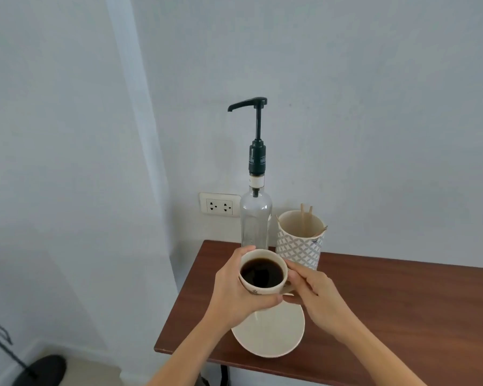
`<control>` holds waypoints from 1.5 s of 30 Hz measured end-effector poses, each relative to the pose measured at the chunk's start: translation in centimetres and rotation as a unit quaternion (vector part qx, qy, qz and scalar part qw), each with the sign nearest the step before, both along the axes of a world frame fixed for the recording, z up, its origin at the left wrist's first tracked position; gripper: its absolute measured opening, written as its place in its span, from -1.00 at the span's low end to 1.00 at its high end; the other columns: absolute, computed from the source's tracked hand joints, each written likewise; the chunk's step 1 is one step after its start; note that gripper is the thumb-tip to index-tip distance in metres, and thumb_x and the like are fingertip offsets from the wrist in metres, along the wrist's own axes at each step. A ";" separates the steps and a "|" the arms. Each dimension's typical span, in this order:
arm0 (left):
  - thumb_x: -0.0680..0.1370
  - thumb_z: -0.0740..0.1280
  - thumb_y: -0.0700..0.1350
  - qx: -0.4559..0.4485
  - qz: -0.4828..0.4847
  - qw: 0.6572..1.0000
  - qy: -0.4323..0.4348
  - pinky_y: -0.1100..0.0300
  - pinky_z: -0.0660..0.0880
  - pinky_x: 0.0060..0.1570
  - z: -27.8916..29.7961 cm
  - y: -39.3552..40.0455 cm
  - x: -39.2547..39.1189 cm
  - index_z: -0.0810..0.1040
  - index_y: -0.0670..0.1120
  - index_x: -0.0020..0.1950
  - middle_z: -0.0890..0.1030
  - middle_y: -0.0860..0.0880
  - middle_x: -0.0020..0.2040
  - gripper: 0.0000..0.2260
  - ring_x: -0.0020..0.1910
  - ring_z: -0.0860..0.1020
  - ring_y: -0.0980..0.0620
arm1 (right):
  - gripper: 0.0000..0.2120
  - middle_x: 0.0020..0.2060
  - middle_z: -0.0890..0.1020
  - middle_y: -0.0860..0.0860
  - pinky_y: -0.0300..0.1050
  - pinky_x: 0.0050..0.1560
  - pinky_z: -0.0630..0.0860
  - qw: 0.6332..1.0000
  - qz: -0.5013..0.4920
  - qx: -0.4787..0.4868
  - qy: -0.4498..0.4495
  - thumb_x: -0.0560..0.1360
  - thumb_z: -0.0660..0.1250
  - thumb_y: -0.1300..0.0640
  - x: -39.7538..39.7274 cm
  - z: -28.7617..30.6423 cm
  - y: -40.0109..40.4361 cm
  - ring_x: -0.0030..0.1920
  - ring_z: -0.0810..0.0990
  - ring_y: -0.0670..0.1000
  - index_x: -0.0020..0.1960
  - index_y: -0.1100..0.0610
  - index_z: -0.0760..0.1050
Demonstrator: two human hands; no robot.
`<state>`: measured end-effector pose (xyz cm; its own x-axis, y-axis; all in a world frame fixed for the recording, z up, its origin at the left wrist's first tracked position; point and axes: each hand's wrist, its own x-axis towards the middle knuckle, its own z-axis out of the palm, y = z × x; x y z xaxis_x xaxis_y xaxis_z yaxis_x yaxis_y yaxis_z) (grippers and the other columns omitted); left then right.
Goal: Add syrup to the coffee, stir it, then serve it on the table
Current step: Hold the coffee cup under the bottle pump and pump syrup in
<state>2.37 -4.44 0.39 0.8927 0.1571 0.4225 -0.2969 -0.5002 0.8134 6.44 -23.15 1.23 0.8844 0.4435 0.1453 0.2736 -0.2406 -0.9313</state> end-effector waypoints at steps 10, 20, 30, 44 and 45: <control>0.00 0.63 0.15 -0.052 0.024 0.998 -0.017 0.05 0.61 0.14 10.4 3.8 3.2 0.50 0.05 0.26 0.68 0.12 0.06 -0.15 0.08 0.65 0.13 | -0.60 0.00 0.72 -0.10 0.06 0.13 0.63 0.988 -0.051 0.030 -0.145 0.57 0.09 -0.18 2.9 10.8 4.0 0.03 0.69 -0.09 0.28 -0.10 0.53; -0.06 0.60 0.20 -0.064 0.068 0.996 -0.004 -0.01 0.64 0.06 18.0 6.5 6.0 0.43 0.14 0.23 0.64 0.07 0.09 -0.12 0.06 0.64 0.04 | -0.55 0.54 0.24 -0.10 0.21 0.50 0.26 0.977 -0.058 0.158 -0.130 0.57 0.00 -0.33 10.8 21.0 10.1 0.51 0.30 0.07 0.45 -0.40 0.09; -0.01 0.60 0.15 -0.071 0.081 0.994 0.011 0.16 0.56 -0.03 20.1 6.9 8.4 0.43 0.03 0.34 0.61 0.04 0.13 -0.07 0.09 0.61 0.01 | -0.75 0.05 0.69 0.08 -0.11 -0.03 0.50 0.959 -0.126 0.214 -0.134 0.66 0.10 -0.13 11.1 22.4 13.8 -0.05 0.67 -0.07 0.11 -0.01 0.45; 0.15 0.66 0.04 -0.064 0.102 0.993 0.010 0.18 0.51 -0.06 20.4 7.3 10.4 0.41 0.00 0.36 0.55 0.04 0.15 -0.17 0.12 0.56 -0.01 | -0.85 -0.17 0.70 0.23 -0.04 -0.21 0.61 0.924 -0.158 0.316 -0.149 0.59 0.19 0.17 12.3 22.0 15.2 -0.28 0.76 0.13 -0.15 0.11 0.44; 0.16 0.66 0.04 -0.064 0.102 0.993 0.010 0.19 0.51 -0.08 20.4 7.3 10.4 0.41 0.00 0.37 0.55 0.04 0.16 -0.17 0.13 0.56 -0.01 | -0.85 -0.17 0.69 0.25 -0.05 -0.21 0.59 0.923 -0.160 0.315 -0.151 0.58 0.19 0.18 12.3 22.0 15.2 -0.29 0.76 0.13 -0.15 0.12 0.45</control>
<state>12.78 2.82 20.79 0.8450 0.3866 0.3694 -0.1826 -0.4408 0.8789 18.77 -7.94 23.25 0.8321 -0.0915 0.5470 0.5531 0.2093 -0.8064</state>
